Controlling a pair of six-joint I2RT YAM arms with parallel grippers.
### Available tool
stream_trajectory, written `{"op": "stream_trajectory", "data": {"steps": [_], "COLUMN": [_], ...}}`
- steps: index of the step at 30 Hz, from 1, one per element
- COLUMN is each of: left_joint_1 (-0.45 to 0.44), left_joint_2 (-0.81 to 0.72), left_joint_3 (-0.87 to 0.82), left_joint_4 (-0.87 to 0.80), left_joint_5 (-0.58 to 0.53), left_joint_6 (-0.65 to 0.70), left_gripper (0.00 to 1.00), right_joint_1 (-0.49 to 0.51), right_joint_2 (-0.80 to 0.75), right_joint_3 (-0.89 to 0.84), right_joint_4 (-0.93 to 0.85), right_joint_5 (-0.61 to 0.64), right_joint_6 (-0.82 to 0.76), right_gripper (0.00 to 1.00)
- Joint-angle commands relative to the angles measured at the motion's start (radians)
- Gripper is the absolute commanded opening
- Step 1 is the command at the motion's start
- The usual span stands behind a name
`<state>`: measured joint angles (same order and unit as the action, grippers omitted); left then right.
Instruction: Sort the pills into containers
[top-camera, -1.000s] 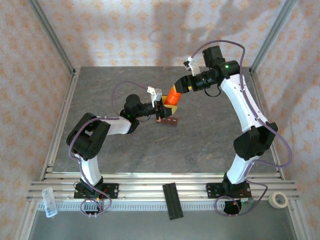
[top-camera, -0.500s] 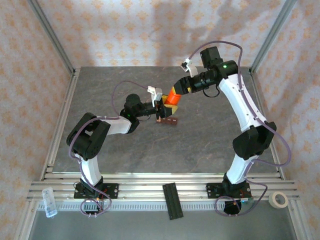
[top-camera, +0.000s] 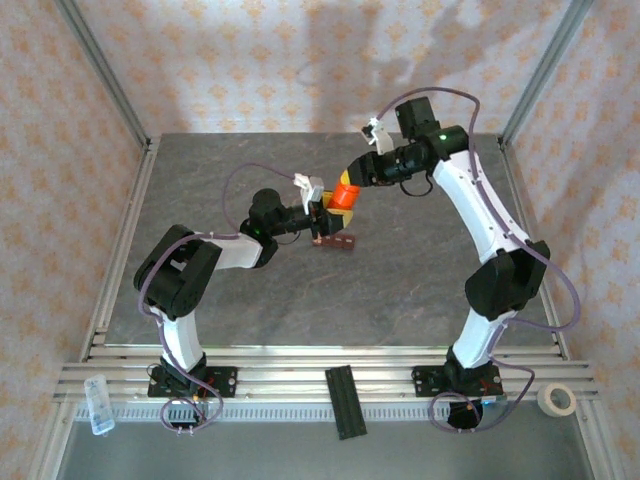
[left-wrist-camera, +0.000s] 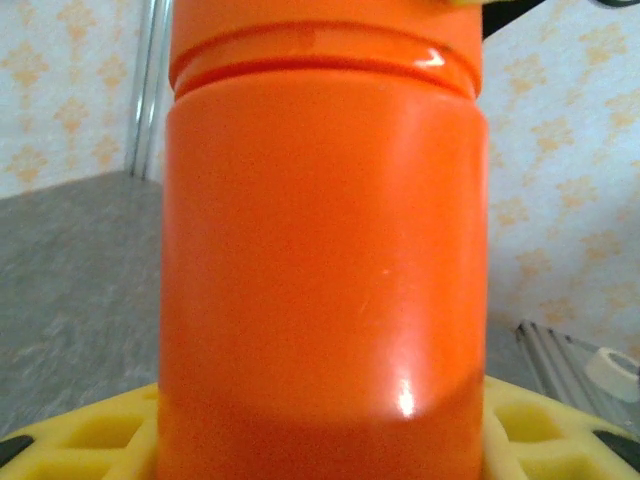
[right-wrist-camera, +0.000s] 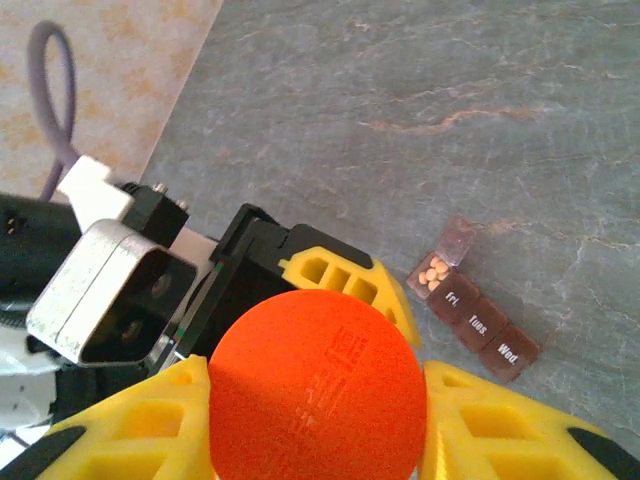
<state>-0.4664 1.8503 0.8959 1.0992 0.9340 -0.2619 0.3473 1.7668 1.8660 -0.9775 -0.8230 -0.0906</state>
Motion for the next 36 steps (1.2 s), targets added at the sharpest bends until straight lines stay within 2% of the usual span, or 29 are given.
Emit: {"op": "stream_trajectory", "data": {"steps": [1,6,10,14,18,21,29,33,36], "left_joint_1": [-0.024,-0.066,-0.078,-0.078,-0.078,-0.073,-0.041,-0.018,0.001], "left_joint_2": [-0.056,-0.096,-0.087,-0.073,-0.068,-0.063,-0.051,-0.038,-0.015], "left_joint_3": [-0.016,-0.049,-0.043,-0.043,-0.04,-0.037,-0.032,-0.02,-0.005], "left_joint_4": [0.062,-0.008,-0.024,-0.009,-0.01,-0.016,0.016,0.046,0.104], "left_joint_5": [-0.124,-0.278,-0.304,-0.302,-0.298,-0.299,-0.215,-0.145,-0.074], "left_joint_6": [0.116,0.249,0.268,0.258,0.254,0.254,0.197,0.135,0.045], "left_gripper": [0.0,0.0,0.0,0.0,0.0,0.0,0.0,0.0,0.0], "right_joint_1": [0.064,0.098,0.105,0.106,0.103,0.085,-0.002,-0.054,-0.074], "right_joint_2": [-0.028,-0.097,-0.121,-0.118,-0.11,-0.109,-0.127,-0.109,-0.078], "right_joint_3": [-0.111,-0.298,-0.395,-0.386,-0.334,-0.28,-0.129,-0.074,-0.021], "right_joint_4": [0.113,0.304,0.414,0.402,0.369,0.353,0.3,0.274,0.218], "right_joint_5": [0.133,0.304,0.32,0.326,0.324,0.31,0.248,0.18,0.068], "right_joint_6": [0.204,0.455,0.544,0.54,0.522,0.521,0.487,0.405,0.249], "right_gripper": [0.28,0.29,0.3,0.31,0.37,0.48,0.75,0.77,0.76]}}
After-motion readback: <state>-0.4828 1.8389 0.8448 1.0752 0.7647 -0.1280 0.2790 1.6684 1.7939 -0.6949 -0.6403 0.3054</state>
